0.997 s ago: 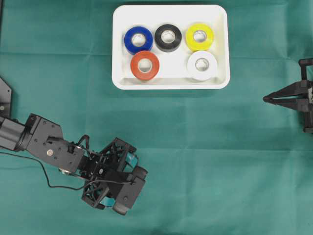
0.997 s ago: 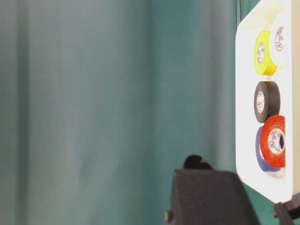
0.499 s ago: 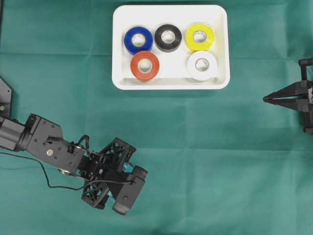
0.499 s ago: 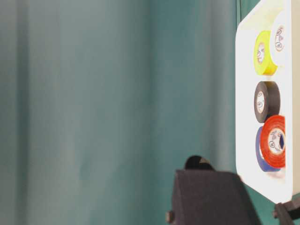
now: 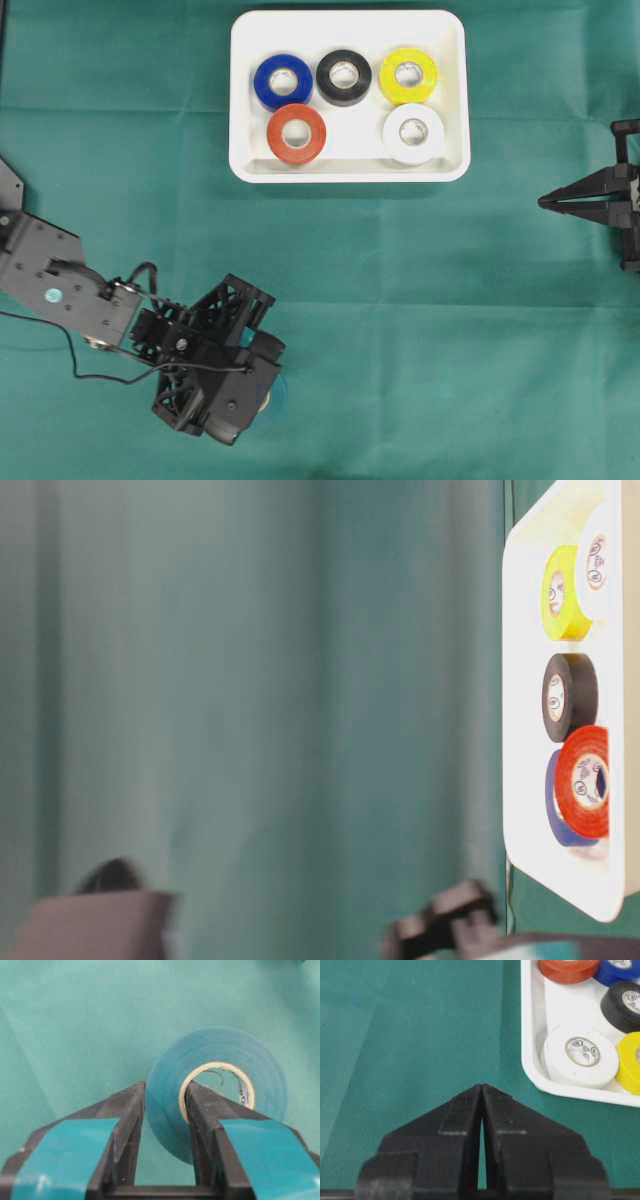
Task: Put the tape into the white case with the left arm.
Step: 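Insert the left gripper into the teal roll's hole and grasp it, then carry the teal roll into the tray between orange and white rolls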
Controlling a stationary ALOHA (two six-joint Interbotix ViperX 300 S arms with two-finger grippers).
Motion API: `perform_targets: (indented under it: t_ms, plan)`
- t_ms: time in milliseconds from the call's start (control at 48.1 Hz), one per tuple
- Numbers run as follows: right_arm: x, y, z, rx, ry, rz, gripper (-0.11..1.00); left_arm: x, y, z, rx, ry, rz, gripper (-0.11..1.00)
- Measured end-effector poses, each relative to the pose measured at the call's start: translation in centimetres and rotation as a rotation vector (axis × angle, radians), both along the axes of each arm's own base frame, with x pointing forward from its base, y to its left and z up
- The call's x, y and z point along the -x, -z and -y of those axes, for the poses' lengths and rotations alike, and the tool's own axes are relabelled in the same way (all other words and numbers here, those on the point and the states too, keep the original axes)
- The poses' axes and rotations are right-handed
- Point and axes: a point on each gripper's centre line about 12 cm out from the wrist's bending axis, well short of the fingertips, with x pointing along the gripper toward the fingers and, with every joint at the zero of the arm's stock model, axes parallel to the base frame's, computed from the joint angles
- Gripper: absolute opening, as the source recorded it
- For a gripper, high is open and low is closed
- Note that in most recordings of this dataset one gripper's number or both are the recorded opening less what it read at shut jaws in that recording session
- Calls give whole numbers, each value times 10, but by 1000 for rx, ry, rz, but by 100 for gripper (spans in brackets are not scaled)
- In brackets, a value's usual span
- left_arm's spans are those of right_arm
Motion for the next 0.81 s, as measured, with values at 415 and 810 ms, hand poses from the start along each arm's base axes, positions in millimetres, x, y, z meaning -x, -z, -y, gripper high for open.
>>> perform_targets:
  t_ms: [415,810]
  plan:
    - [0,0,0,1,-1,2,-9,-20,-6,-79,-5,-202,-13,22]
    - [0,0,0,1,-1,0,-9,-39,-10,-174,-60,-376,36,22]
